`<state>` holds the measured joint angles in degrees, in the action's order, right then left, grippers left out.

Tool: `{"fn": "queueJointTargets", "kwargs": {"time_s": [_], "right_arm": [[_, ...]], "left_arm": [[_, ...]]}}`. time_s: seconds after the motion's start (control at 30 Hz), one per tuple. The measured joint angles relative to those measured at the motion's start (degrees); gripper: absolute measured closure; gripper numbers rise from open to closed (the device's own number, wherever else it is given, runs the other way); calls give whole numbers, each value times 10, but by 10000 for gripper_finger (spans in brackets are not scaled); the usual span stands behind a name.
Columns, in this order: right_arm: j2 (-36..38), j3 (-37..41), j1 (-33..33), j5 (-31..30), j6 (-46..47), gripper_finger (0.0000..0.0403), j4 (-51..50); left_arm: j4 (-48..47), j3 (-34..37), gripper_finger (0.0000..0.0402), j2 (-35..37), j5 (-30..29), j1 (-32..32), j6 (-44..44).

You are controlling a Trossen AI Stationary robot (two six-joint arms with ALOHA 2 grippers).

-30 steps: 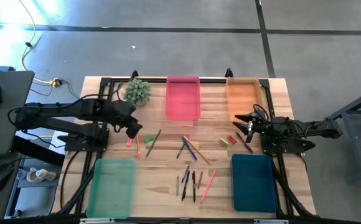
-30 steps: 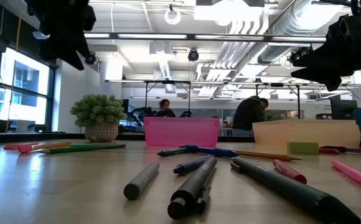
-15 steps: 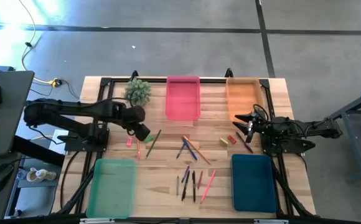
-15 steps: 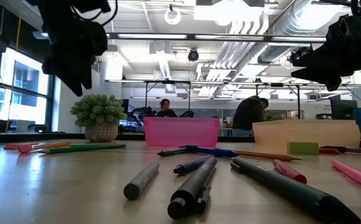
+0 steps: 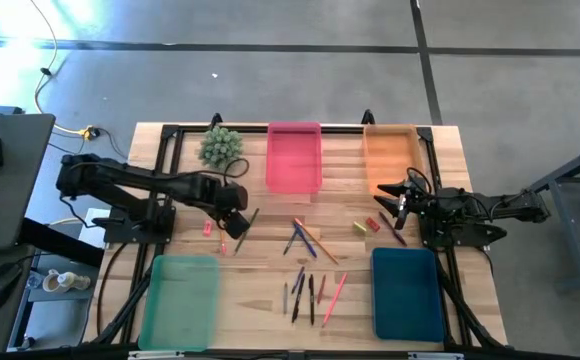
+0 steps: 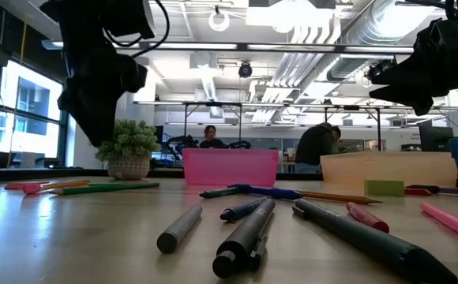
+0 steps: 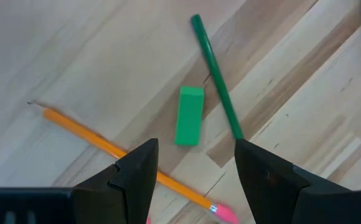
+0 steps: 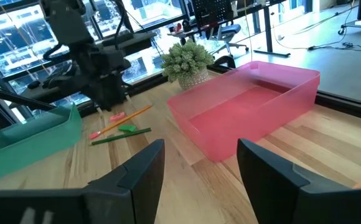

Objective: Sort crayons/erasers/pens/pencils in bins
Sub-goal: Put the green eraser into the light green bin

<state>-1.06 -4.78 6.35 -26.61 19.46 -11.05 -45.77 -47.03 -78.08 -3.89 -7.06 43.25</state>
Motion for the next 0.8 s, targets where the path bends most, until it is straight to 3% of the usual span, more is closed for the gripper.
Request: {"fn": "queueJointTargets", "kwargs": {"time_s": [0.8], "right_arm": [[0,0,0,0,0,210,0]], "left_arm": [[54,0,202,-134,-11,12,-23]]}}
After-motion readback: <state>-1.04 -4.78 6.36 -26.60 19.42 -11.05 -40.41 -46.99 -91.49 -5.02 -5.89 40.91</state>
